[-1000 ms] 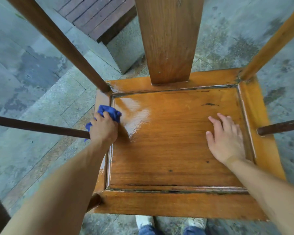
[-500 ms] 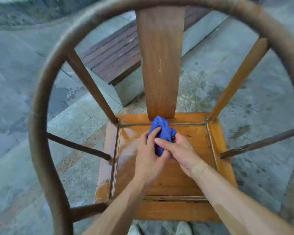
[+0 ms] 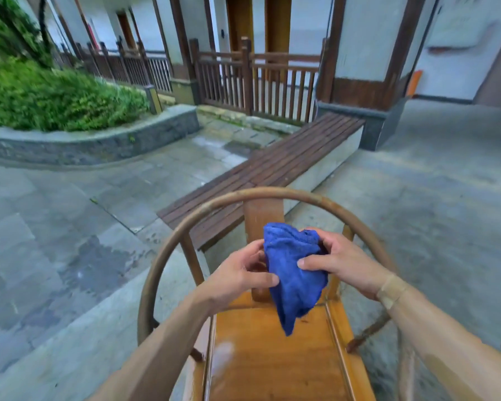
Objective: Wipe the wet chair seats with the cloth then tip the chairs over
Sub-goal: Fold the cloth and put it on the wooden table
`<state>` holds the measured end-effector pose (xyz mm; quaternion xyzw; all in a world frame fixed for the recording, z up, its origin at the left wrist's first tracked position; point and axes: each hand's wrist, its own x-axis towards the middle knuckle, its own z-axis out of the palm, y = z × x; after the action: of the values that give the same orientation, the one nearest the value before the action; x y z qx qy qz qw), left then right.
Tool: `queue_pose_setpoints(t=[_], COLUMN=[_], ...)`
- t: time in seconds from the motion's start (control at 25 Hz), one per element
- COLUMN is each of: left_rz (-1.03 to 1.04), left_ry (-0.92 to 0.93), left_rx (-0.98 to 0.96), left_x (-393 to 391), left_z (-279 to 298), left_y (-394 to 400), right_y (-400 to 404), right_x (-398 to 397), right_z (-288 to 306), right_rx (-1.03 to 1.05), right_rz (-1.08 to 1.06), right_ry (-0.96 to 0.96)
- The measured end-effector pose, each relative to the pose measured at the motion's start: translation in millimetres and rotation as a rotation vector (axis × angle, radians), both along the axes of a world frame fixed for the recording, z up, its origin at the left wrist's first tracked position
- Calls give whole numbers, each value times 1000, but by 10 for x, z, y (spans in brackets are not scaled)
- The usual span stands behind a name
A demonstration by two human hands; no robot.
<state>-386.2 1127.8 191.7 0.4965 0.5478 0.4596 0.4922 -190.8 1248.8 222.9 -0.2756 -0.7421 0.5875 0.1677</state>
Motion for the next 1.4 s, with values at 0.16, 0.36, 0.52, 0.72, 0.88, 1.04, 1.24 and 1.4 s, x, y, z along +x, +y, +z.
queue_pose_setpoints(t=[0.16, 0.36, 0.52, 0.72, 0.88, 1.04, 1.24, 1.4], left_rz=[86, 148, 174, 107, -6, -273, -648, -922], left_ry=[75, 80, 34, 6, -19, -53, -168, -257], left_rx=[208, 383, 449, 467, 480, 498, 456, 423], left_x=[188, 623, 1113, 1543, 1847, 2320, 3198, 3924], left_z=[833, 1422, 1618, 1700, 1789, 1805, 1706, 1666], left_y=[44, 346, 666, 969, 1198, 1344, 1053, 399], right_y=[-43, 26, 174, 216, 82, -392, -1416, -2475], right_x=[318, 774, 1285, 1708, 1990, 2388, 2870, 3158], right_z=[803, 1409, 1634, 1667, 1689, 1693, 1654, 1660], right_rx=[126, 289, 333, 341, 336, 380, 427, 450], right_rz=[-120, -241, -377, -532, -715, -999, -1421, -1710], right_ry=[94, 214, 264, 259, 260, 215, 111, 32])
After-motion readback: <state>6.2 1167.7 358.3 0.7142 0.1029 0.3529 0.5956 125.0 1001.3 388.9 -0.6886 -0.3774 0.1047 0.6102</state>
